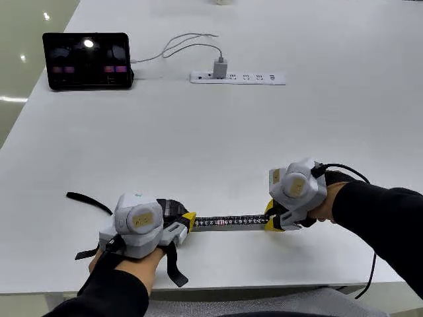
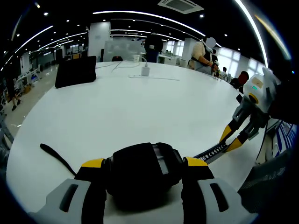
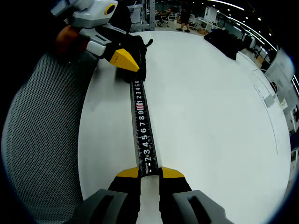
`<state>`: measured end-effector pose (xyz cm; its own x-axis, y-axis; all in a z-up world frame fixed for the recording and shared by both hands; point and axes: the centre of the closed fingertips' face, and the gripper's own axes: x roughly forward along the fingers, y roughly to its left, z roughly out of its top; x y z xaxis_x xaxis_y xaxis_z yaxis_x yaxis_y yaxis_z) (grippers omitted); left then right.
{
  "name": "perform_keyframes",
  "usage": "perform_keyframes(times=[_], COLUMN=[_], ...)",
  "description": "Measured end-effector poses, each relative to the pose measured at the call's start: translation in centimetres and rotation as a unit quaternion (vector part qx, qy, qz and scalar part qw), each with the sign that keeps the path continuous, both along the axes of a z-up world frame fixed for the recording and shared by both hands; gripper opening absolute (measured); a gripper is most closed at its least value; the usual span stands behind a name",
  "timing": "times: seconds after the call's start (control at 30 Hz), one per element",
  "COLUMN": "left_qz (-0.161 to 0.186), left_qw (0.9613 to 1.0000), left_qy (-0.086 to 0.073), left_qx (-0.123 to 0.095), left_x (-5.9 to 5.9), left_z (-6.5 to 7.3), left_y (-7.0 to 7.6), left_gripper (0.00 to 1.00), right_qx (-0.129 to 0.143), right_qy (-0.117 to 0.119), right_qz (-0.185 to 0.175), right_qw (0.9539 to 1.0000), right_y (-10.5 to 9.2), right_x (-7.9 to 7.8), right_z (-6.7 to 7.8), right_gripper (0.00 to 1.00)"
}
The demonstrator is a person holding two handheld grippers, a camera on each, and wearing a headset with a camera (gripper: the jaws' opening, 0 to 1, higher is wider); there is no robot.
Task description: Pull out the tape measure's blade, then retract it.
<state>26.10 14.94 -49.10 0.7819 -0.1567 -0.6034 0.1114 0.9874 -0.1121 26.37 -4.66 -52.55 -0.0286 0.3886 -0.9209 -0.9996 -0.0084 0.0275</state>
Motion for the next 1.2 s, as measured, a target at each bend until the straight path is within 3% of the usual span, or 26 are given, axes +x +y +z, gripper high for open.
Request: perform_keyframes(times=[1.2], left_qz=[-0.003], left_qw=[1.0000], left_qy=[0.000], left_qx=[0.000], left_x=[0.0], left_z=[0.0], left_y=[-0.1], left_gripper=[0.60], right_qx=[0.004], right_qy=[0.003], right_qz=[0.006], right_qw=[1.0000], right_y=[2.4], right_x=[-0.2], right_z=[0.0], right_gripper=[0.11])
